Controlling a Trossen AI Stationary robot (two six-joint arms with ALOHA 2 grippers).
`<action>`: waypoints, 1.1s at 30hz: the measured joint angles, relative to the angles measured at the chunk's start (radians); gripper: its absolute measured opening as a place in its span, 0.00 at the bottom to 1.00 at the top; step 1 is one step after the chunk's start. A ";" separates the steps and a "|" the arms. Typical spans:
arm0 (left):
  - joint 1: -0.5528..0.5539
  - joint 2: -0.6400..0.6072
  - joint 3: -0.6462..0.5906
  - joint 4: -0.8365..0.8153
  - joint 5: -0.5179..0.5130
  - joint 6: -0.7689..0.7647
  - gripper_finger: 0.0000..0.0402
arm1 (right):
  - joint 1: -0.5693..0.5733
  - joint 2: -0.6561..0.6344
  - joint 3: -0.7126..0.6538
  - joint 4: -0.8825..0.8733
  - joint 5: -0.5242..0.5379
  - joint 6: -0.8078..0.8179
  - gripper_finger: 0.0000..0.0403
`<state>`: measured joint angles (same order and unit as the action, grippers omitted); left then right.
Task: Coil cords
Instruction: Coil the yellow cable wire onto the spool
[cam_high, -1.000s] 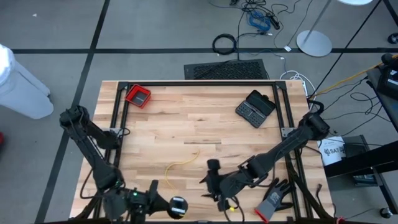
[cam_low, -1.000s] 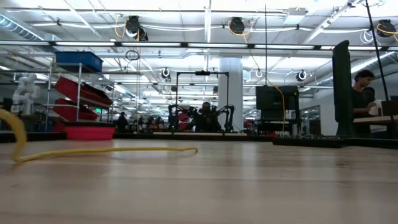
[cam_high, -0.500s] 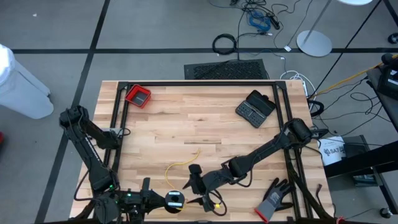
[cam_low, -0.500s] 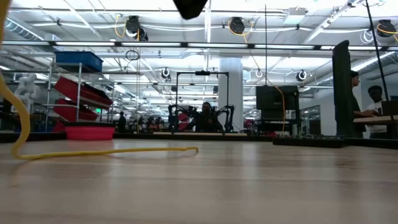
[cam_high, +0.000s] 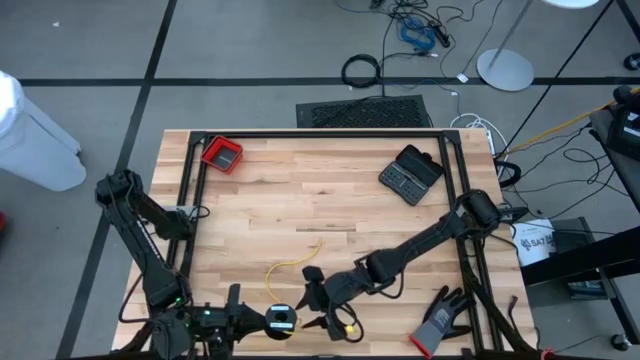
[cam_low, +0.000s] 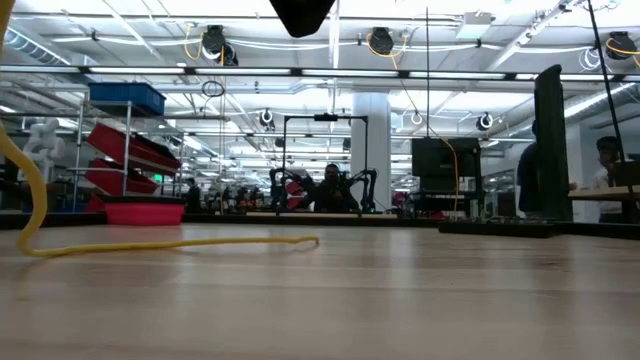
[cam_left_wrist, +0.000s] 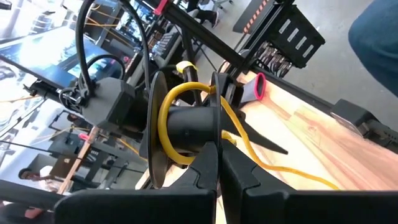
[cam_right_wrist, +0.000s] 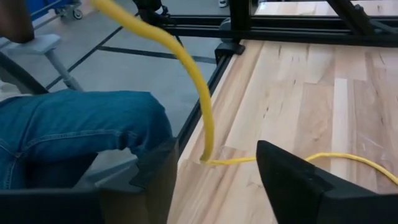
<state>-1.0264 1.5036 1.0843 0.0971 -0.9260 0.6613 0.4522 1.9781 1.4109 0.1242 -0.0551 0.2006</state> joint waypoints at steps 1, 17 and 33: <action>0.000 0.000 0.000 0.000 0.000 0.000 0.00 | -0.002 0.000 0.000 -0.001 0.000 0.006 0.49; 0.000 0.000 0.000 -0.001 -0.039 0.001 0.00 | -0.014 0.000 0.000 -0.001 -0.056 0.019 0.19; 0.000 0.000 0.000 -0.002 0.048 -0.001 0.00 | -0.032 -0.001 0.002 -0.054 -0.045 -0.057 0.01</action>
<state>-1.0264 1.5040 1.0843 0.0953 -0.8777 0.6608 0.4205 1.9770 1.4128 0.0698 -0.0998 0.1436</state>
